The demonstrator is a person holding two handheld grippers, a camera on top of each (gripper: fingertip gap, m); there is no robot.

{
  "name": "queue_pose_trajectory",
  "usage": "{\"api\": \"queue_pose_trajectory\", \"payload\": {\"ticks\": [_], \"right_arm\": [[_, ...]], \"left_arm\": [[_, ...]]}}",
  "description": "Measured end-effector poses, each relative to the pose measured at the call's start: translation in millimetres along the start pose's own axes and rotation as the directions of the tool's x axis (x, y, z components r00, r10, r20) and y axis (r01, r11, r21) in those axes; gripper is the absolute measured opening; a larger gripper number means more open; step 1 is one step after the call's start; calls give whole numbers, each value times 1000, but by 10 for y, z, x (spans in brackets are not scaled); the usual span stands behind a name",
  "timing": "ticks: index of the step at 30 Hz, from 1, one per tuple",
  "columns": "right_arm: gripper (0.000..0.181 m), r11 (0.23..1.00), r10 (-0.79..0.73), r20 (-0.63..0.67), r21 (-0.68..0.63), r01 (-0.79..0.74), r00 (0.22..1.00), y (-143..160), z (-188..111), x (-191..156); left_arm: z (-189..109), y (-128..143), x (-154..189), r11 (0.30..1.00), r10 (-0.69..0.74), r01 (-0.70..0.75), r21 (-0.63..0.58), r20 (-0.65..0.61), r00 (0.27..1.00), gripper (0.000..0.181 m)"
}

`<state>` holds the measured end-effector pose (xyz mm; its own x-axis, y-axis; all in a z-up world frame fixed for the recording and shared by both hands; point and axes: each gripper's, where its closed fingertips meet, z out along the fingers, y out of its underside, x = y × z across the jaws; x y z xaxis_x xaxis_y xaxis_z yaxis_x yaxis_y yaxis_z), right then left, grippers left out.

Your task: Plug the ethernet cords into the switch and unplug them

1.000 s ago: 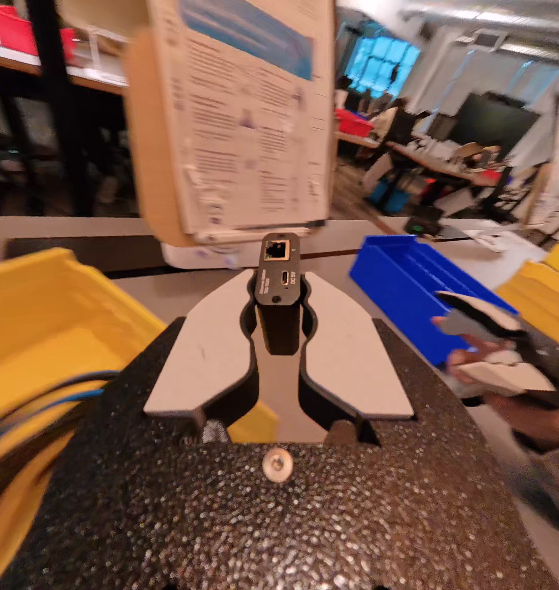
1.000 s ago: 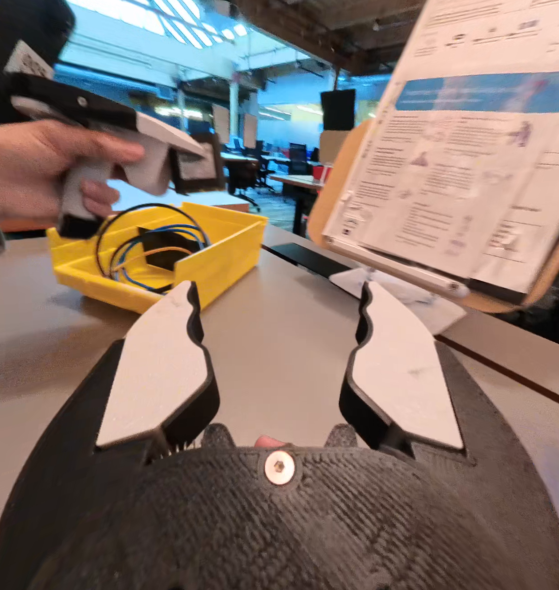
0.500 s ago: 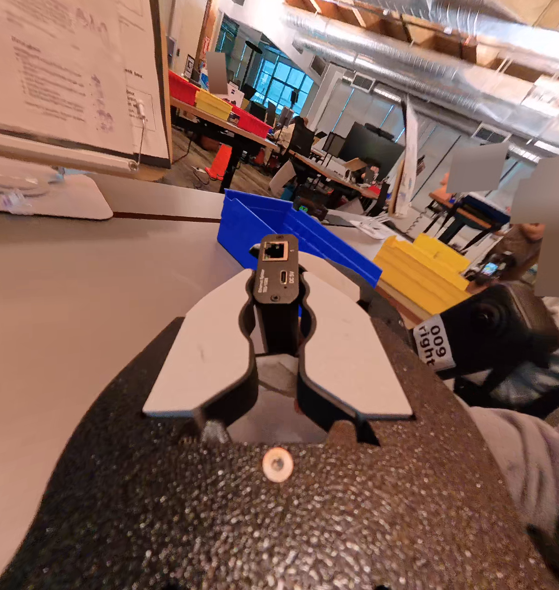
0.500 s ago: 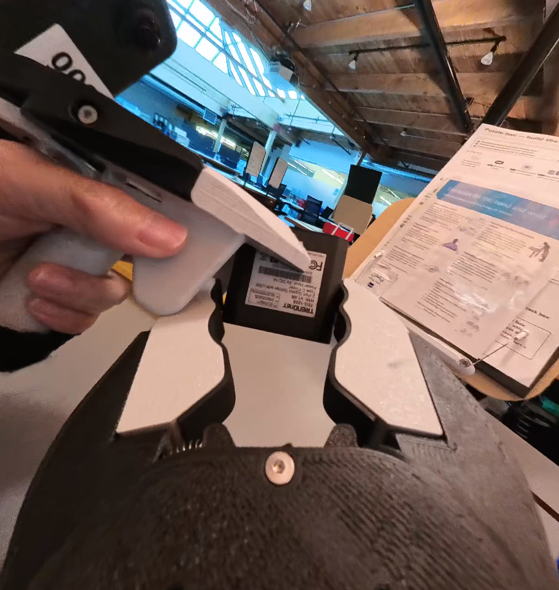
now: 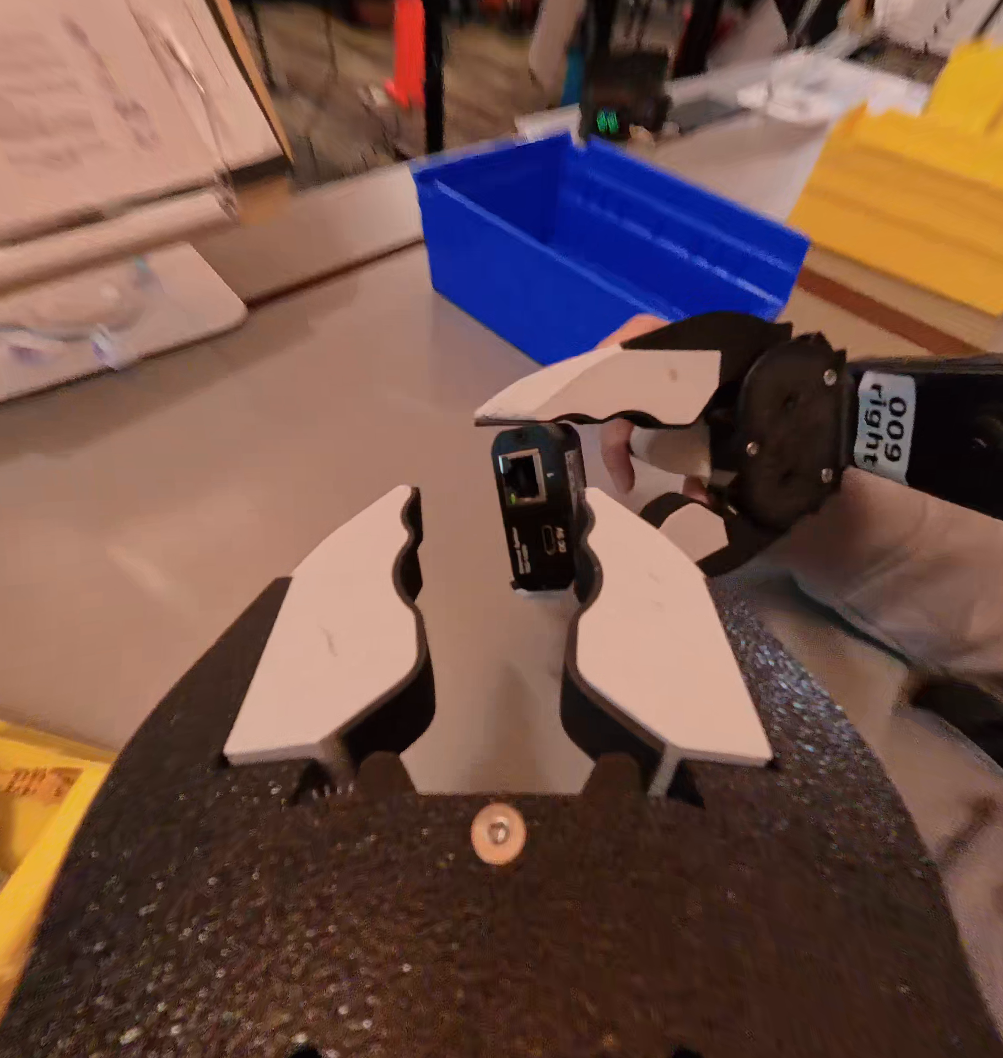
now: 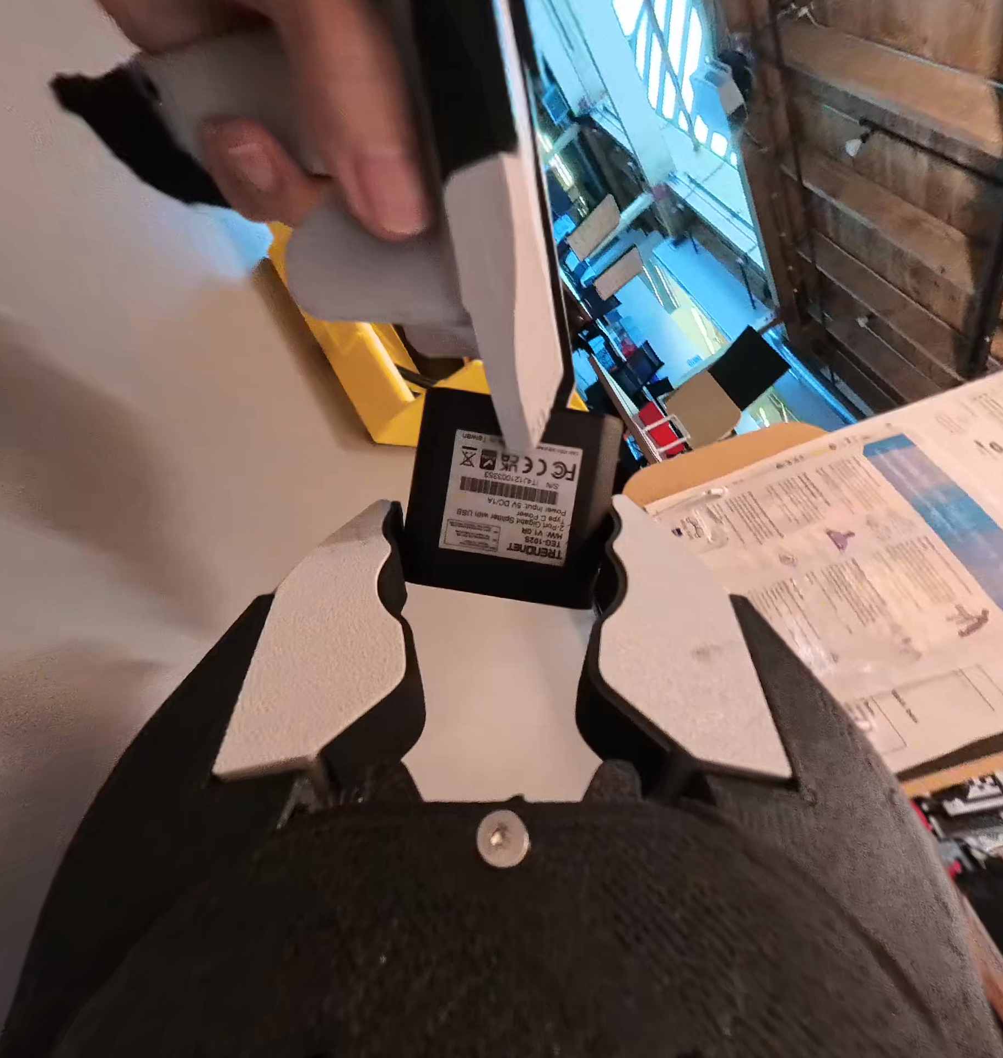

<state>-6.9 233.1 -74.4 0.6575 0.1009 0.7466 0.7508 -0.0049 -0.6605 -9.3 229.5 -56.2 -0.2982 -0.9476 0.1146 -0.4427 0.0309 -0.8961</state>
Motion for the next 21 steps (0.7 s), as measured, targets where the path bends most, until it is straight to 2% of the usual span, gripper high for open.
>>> {"api": "queue_pose_trajectory", "payload": {"ticks": [1,3,5,6,10,12,15,21], "right_arm": [[65,1000,-4,7,5,4,1000,-21,13,-26],[66,1000,7,29,5,-7,1000,-37,42,-79],[66,999,42,45,30,-43,998,-21,34,-106],[66,994,85,78,60,-90,993,-26,22,-143],[68,915,336,122,194,-354,934,-56,-20,-108],[74,865,422,153,225,-448,893,-35,-36,-98],[74,811,492,197,250,-529,848,-32,-40,-92],[75,799,500,239,245,-550,833,-20,-42,-136]], "left_arm": [[23,48,16,998,-23,21,-52,-39,999,51],[60,117,109,990,-85,66,-127,-148,985,38],[89,139,136,982,-151,122,-141,-213,965,25],[101,165,146,973,-204,168,-157,-256,945,25],[138,134,140,873,-479,470,-131,-417,772,23],[148,120,137,820,-542,562,-103,-452,708,23],[188,94,197,736,-617,670,-99,-506,603,23],[256,135,230,698,-663,703,-137,-497,560,23]]}}
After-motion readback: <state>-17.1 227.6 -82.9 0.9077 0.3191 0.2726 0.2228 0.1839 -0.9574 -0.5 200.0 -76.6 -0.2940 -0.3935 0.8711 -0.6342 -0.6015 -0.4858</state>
